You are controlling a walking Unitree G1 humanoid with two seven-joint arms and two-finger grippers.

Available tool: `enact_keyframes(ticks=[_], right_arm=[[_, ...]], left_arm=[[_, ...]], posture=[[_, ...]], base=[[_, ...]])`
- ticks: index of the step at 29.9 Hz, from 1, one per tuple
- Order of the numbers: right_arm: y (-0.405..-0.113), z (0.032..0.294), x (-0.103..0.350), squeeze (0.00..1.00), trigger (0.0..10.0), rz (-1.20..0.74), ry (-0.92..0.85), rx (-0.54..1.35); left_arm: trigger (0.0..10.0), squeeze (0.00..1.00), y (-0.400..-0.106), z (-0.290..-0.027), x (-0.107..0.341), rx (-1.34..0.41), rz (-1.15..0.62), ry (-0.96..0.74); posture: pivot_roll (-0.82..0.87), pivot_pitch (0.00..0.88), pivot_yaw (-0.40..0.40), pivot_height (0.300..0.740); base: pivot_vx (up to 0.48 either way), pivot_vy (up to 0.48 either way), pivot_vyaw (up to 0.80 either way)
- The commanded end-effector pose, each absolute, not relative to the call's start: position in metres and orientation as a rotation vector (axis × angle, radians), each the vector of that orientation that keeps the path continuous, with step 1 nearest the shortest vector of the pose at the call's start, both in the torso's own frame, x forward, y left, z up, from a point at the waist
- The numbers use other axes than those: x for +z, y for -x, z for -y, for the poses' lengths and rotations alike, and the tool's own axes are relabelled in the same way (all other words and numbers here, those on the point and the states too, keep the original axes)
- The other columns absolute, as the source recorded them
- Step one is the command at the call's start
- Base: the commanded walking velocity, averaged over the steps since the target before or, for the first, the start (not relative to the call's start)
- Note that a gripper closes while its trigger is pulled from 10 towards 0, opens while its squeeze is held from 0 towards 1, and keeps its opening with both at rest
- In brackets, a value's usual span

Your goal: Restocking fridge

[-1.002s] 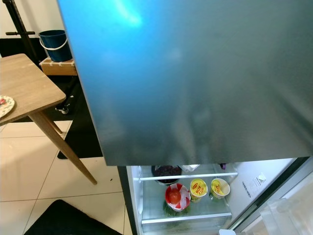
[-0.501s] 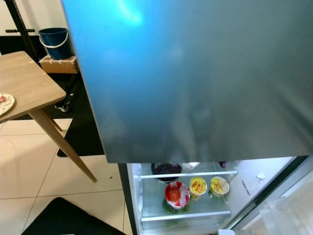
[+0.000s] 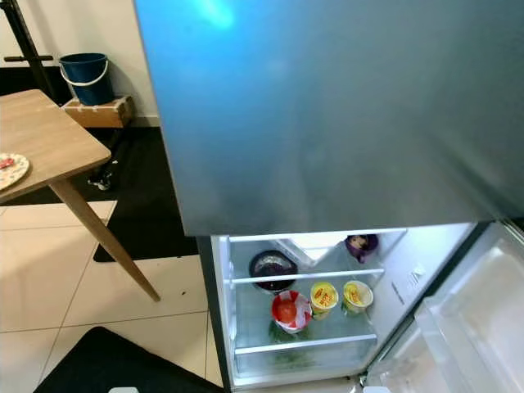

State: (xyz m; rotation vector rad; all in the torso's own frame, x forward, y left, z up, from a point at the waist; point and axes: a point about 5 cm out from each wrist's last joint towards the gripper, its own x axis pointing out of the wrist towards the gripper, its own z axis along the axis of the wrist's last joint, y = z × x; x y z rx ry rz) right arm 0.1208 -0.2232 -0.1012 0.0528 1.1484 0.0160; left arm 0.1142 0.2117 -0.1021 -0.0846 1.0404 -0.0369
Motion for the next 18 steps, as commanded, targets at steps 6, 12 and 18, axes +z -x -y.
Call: enact_keyframes(ticks=[6, 12, 18], right_arm=[[-0.1188, 0.2269, -0.1012, 0.00, 10.0, -1.161, -0.041, 0.003], [-0.1178, 0.2277, -0.1014, 0.00, 10.0, -1.164, -0.039, -0.001], [-0.1161, 0.2292, -0.1016, 0.00, 10.0, -1.170, -0.037, -0.007]], left_arm=[[10.0, 0.00, -0.0994, -0.2077, -0.1076, -0.039, -1.099, 0.093], [10.0, 0.00, -0.0986, -0.2068, -0.1079, -0.040, -1.101, 0.094], [10.0, 0.00, -0.0981, -0.2058, -0.1082, -0.040, -1.102, 0.098]], posture=[[-0.05, 0.018, -0.053, 0.740], [-0.05, 0.018, -0.053, 0.740], [-0.05, 0.017, -0.054, 0.740]], base=[[-0.347, 0.000, 0.00], [-0.354, 0.000, 0.00], [-0.354, 0.000, 0.00]])
